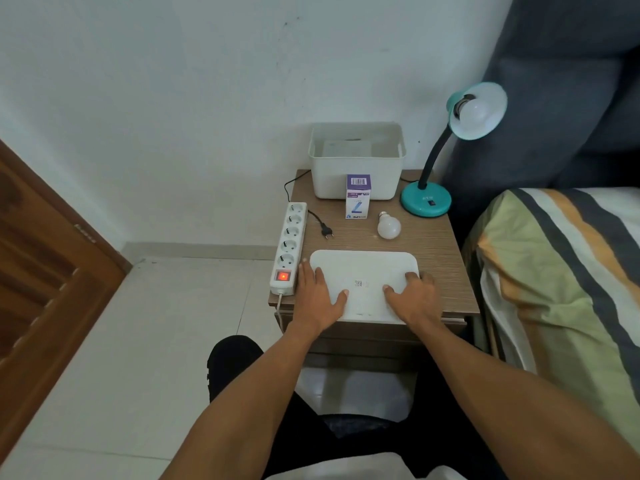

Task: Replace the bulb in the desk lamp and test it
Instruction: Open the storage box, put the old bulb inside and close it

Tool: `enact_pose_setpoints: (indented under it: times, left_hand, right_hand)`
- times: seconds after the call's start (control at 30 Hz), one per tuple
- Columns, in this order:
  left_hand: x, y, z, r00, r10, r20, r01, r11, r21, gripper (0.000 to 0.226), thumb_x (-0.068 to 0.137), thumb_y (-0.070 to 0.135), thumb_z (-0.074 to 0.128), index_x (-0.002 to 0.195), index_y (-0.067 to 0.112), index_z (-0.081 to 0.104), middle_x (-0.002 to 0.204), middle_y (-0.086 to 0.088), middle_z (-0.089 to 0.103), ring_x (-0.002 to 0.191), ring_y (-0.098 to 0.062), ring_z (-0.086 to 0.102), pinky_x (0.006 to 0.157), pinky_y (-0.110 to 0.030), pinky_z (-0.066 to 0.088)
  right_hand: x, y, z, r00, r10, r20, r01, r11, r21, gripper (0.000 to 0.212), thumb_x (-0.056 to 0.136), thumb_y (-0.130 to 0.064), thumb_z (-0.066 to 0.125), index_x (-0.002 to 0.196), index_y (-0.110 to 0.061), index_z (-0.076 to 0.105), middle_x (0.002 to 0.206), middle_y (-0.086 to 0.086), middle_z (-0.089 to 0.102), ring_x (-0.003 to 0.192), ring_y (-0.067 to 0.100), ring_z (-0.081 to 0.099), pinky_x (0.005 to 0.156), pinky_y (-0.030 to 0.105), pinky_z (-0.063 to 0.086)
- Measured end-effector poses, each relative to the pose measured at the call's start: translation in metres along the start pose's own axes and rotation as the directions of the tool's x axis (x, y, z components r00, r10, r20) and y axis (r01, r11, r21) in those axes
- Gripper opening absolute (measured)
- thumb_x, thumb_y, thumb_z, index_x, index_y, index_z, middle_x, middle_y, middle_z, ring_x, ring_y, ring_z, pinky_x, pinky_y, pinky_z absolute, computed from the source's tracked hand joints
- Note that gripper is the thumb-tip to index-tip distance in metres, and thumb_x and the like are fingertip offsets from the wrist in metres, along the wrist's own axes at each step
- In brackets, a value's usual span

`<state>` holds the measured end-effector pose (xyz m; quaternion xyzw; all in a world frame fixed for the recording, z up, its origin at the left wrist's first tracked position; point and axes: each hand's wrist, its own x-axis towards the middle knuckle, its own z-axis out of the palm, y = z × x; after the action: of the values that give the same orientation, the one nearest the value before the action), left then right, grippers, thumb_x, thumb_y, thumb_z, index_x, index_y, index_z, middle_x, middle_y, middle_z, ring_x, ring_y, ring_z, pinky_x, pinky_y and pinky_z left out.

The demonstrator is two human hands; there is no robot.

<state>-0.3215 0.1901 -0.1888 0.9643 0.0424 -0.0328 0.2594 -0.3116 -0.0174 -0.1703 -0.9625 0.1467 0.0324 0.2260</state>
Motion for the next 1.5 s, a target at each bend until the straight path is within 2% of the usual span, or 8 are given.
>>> enact_pose_setpoints:
  times: [0.2, 0.3, 0.5, 0.8, 0.97, 1.1, 1.2, 1.5]
  left_hand:
    - [0.047, 0.023, -0.026, 0.991, 0.044, -0.128, -0.06, 0.991, -0.123, 0.082, 0.1, 0.054, 0.055, 0.159, 0.007, 0.025, 0.172, -0.014, 0.01, 0.16, -0.03, 0.004, 0.127, -0.039, 0.009]
    - [0.088, 0.03, -0.049, 0.977, 0.081, -0.196, -0.112, 0.982, -0.151, 0.06, 0.098, 0.049, 0.06, 0.136, 0.004, 0.051, 0.157, -0.018, 0.037, 0.153, -0.039, 0.025, 0.124, -0.046, 0.03]
    - [0.174, 0.04, -0.106, 0.94, 0.1, -0.325, -0.189, 0.948, -0.256, 0.071, 0.095, 0.043, 0.068, 0.15, 0.008, 0.041, 0.158, -0.014, 0.038, 0.149, -0.028, 0.031, 0.122, -0.037, 0.03]
    - [0.293, 0.05, -0.135, 0.962, 0.081, -0.261, -0.165, 0.934, -0.318, 0.109, 0.078, 0.071, 0.074, 0.161, 0.021, 0.025, 0.168, -0.01, 0.023, 0.156, -0.026, 0.021, 0.124, -0.042, 0.026]
    - [0.312, 0.055, -0.124, 0.971, 0.141, -0.192, -0.205, 0.905, -0.373, 0.103, 0.076, 0.059, 0.084, 0.156, 0.018, 0.033, 0.156, -0.006, 0.044, 0.144, -0.024, 0.04, 0.112, -0.029, 0.034]
    - [0.319, 0.048, -0.117, 0.967, 0.15, -0.204, -0.22, 0.898, -0.381, 0.105, 0.067, 0.071, 0.083, 0.151, 0.027, 0.038, 0.144, 0.001, 0.055, 0.131, -0.017, 0.051, 0.109, -0.039, 0.046]
    - [0.321, 0.045, -0.114, 0.977, 0.107, -0.182, -0.171, 0.906, -0.386, 0.121, 0.06, 0.083, 0.079, 0.156, 0.027, 0.031, 0.151, -0.001, 0.052, 0.139, -0.02, 0.048, 0.113, -0.043, 0.045]
    - [0.32, 0.05, -0.116, 0.96, 0.154, -0.235, -0.235, 0.9, -0.367, 0.105, 0.065, 0.075, 0.081, 0.148, 0.028, 0.038, 0.133, 0.006, 0.064, 0.112, -0.01, 0.058, 0.096, -0.037, 0.056]
  right_hand:
    - [0.053, -0.036, -0.027, 0.997, -0.054, -0.055, 0.063, 0.982, 0.176, 0.047, 0.088, -0.035, 0.067, 0.129, -0.012, 0.062, 0.132, 0.014, 0.056, 0.121, 0.029, 0.053, 0.096, 0.043, 0.049]
    - [0.087, -0.053, -0.037, 0.996, -0.055, -0.067, 0.07, 0.966, 0.247, 0.045, 0.087, -0.032, 0.069, 0.128, -0.014, 0.062, 0.122, 0.013, 0.063, 0.11, 0.028, 0.06, 0.087, 0.038, 0.053]
    - [0.149, -0.071, -0.04, 0.999, -0.034, 0.004, 0.032, 0.966, 0.256, 0.051, 0.087, -0.037, 0.072, 0.133, -0.022, 0.059, 0.126, 0.013, 0.062, 0.111, 0.028, 0.062, 0.091, 0.044, 0.055]
    - [0.201, -0.074, -0.015, 0.99, -0.047, 0.132, 0.018, 0.977, 0.211, 0.049, 0.083, -0.036, 0.071, 0.131, -0.032, 0.062, 0.127, 0.005, 0.066, 0.115, 0.026, 0.06, 0.093, 0.041, 0.052]
    - [0.21, -0.07, -0.007, 0.992, -0.02, 0.122, -0.009, 0.972, 0.236, 0.045, 0.083, -0.031, 0.069, 0.129, -0.03, 0.063, 0.126, 0.004, 0.067, 0.112, 0.025, 0.062, 0.091, 0.039, 0.053]
    - [0.205, -0.07, -0.016, 0.998, -0.055, -0.017, 0.057, 0.926, 0.372, 0.039, 0.086, -0.03, 0.068, 0.124, -0.025, 0.067, 0.115, 0.002, 0.071, 0.097, 0.018, 0.065, 0.081, 0.033, 0.054]
    - [0.205, -0.087, -0.037, 0.978, -0.124, -0.167, 0.19, 0.855, 0.482, 0.034, 0.088, -0.029, 0.069, 0.122, -0.023, 0.068, 0.102, -0.003, 0.069, 0.085, 0.008, 0.062, 0.072, 0.021, 0.05]
    - [0.252, -0.188, -0.096, 0.881, -0.217, -0.421, 0.434, 0.723, 0.537, 0.027, 0.087, -0.041, 0.063, 0.112, -0.032, 0.07, 0.095, -0.016, 0.067, 0.087, 0.0, 0.063, 0.079, 0.025, 0.056]
